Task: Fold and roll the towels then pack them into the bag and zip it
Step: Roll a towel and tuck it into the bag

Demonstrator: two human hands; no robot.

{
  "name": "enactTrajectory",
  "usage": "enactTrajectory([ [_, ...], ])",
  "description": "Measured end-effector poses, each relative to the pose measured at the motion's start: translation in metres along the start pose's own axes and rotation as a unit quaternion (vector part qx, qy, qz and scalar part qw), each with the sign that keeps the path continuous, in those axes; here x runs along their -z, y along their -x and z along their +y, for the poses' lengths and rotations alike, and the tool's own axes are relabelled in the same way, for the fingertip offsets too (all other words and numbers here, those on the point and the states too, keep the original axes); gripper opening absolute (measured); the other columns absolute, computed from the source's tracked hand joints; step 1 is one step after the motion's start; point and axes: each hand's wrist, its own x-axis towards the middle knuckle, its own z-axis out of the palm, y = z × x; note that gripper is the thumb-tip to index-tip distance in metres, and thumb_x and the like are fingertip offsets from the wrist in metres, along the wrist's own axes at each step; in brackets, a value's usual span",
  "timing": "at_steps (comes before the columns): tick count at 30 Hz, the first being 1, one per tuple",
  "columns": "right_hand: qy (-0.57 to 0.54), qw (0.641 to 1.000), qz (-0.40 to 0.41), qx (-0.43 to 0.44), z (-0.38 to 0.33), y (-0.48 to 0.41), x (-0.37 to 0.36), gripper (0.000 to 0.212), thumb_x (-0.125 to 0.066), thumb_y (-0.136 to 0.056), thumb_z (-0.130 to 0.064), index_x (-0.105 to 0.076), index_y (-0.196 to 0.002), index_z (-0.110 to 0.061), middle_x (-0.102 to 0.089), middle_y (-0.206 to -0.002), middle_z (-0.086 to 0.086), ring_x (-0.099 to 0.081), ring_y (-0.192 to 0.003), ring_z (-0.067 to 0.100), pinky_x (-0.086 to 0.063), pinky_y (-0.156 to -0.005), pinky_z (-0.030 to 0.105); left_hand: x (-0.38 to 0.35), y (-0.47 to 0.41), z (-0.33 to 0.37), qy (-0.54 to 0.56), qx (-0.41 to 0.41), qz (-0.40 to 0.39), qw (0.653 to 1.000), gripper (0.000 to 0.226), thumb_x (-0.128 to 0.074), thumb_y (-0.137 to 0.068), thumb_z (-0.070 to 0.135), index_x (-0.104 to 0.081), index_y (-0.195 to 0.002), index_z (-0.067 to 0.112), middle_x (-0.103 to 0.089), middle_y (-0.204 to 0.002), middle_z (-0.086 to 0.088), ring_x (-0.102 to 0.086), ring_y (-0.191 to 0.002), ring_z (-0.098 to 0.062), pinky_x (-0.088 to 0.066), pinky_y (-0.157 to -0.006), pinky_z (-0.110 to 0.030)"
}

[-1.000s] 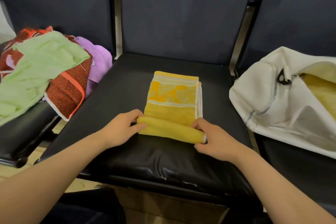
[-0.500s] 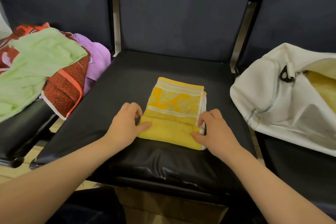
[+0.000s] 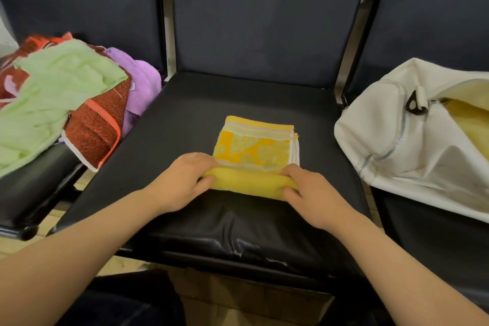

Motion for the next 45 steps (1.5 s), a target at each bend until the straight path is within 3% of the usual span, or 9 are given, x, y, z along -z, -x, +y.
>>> enactTrajectory([
  [4,-0.047,0.998,0.033,-0.011,-0.003,0.003,0.003,0.015,-0.050,-0.093,-0.022,-0.049,-0.108,-0.021,-0.051,-0.068,0.000,-0.047,-0.061,0.015,-0.033,-0.052,0.026,0.002,0.000,0.017,0.175,0.109,0.004,0.978,0.027,-0.034,-0.087,0.041,-0.048,-0.100,0.023,-0.058,-0.085,-0.008,-0.053,-0.077,-0.020,-0.039,-0.067,-0.033],
  [13,0.003,0.992,0.087,-0.091,-0.002,-0.007,-0.010,0.022,-0.059,-0.092,-0.034,-0.045,-0.102,-0.020,-0.045,-0.102,-0.001,-0.049,-0.081,0.019,-0.038,-0.065,0.030,-0.011,-0.012,0.018,0.079,0.299,0.046,0.950,0.022,-0.054,-0.092,0.040,-0.047,-0.096,0.020,-0.056,-0.083,0.005,-0.054,-0.080,-0.017,-0.041,-0.085,-0.039],
  [18,0.085,0.983,0.163,0.013,-0.002,-0.007,-0.016,0.009,-0.066,-0.087,-0.019,-0.061,-0.089,-0.011,-0.052,-0.096,0.003,-0.053,-0.085,0.026,-0.042,-0.069,0.035,-0.013,-0.013,0.016,-0.008,0.034,0.144,0.989,0.022,-0.056,-0.083,0.034,-0.059,-0.079,0.012,-0.053,-0.080,0.002,-0.051,-0.067,-0.018,-0.048,-0.063,-0.038],
  [24,0.019,0.999,-0.032,0.009,0.006,0.000,-0.001,0.052,-0.065,-0.082,-0.053,-0.051,-0.125,-0.026,-0.044,-0.122,-0.014,-0.050,-0.105,0.010,-0.043,-0.090,0.028,0.002,-0.002,-0.015,0.010,-0.003,-0.019,1.000,0.078,-0.049,-0.065,0.082,-0.062,-0.119,0.028,-0.060,-0.115,0.015,-0.054,-0.108,-0.004,-0.043,-0.097,-0.029],
  [27,0.010,1.000,-0.027,0.000,0.005,0.000,0.002,0.046,-0.064,-0.088,-0.033,-0.045,-0.128,-0.026,-0.053,-0.122,-0.002,-0.053,-0.099,0.015,-0.043,-0.080,0.027,0.000,0.000,-0.019,0.034,0.041,-0.025,0.998,0.063,-0.049,-0.067,0.070,-0.049,-0.121,0.037,-0.056,-0.117,0.016,-0.051,-0.108,-0.008,-0.044,-0.096,-0.035],
  [32,-0.100,0.994,-0.009,-0.040,0.000,-0.002,0.005,0.014,-0.050,-0.096,-0.028,-0.039,-0.106,-0.029,-0.050,-0.067,0.004,-0.047,-0.058,0.016,-0.036,-0.053,0.029,0.003,-0.004,-0.002,0.121,0.112,-0.021,0.986,0.043,-0.036,-0.075,0.063,-0.048,-0.101,0.030,-0.056,-0.085,0.001,-0.051,-0.079,-0.011,-0.037,-0.067,-0.019],
  [39,-0.014,0.994,0.012,-0.107,0.002,-0.011,-0.005,0.031,-0.052,-0.095,-0.036,-0.053,-0.123,-0.024,-0.041,-0.111,-0.003,-0.052,-0.096,0.019,-0.045,-0.083,0.032,-0.011,-0.016,0.011,0.073,0.265,0.009,0.961,0.038,-0.045,-0.089,0.058,-0.054,-0.098,0.022,-0.057,-0.086,0.001,-0.056,-0.088,-0.025,-0.044,-0.086,-0.041],
  [42,0.061,0.992,0.109,-0.007,-0.005,-0.009,-0.010,0.025,-0.062,-0.087,-0.017,-0.059,-0.110,-0.025,-0.045,-0.117,-0.004,-0.049,-0.097,0.021,-0.041,-0.082,0.035,-0.020,-0.015,0.015,0.036,0.118,0.156,0.980,0.024,-0.056,-0.091,0.034,-0.061,-0.098,0.012,-0.052,-0.096,-0.003,-0.056,-0.086,-0.027,-0.048,-0.081,-0.045],
  [45,0.098,0.987,0.113,0.061,-0.006,-0.007,-0.015,0.022,-0.056,-0.090,-0.015,-0.067,-0.109,-0.018,-0.062,-0.107,0.002,-0.059,-0.094,0.028,-0.046,-0.084,0.039,-0.018,-0.011,0.007,-0.030,0.020,0.118,0.992,0.055,-0.035,-0.092,0.057,-0.069,-0.098,0.014,-0.061,-0.098,0.000,-0.060,-0.086,-0.024,-0.049,-0.080,-0.045],
])
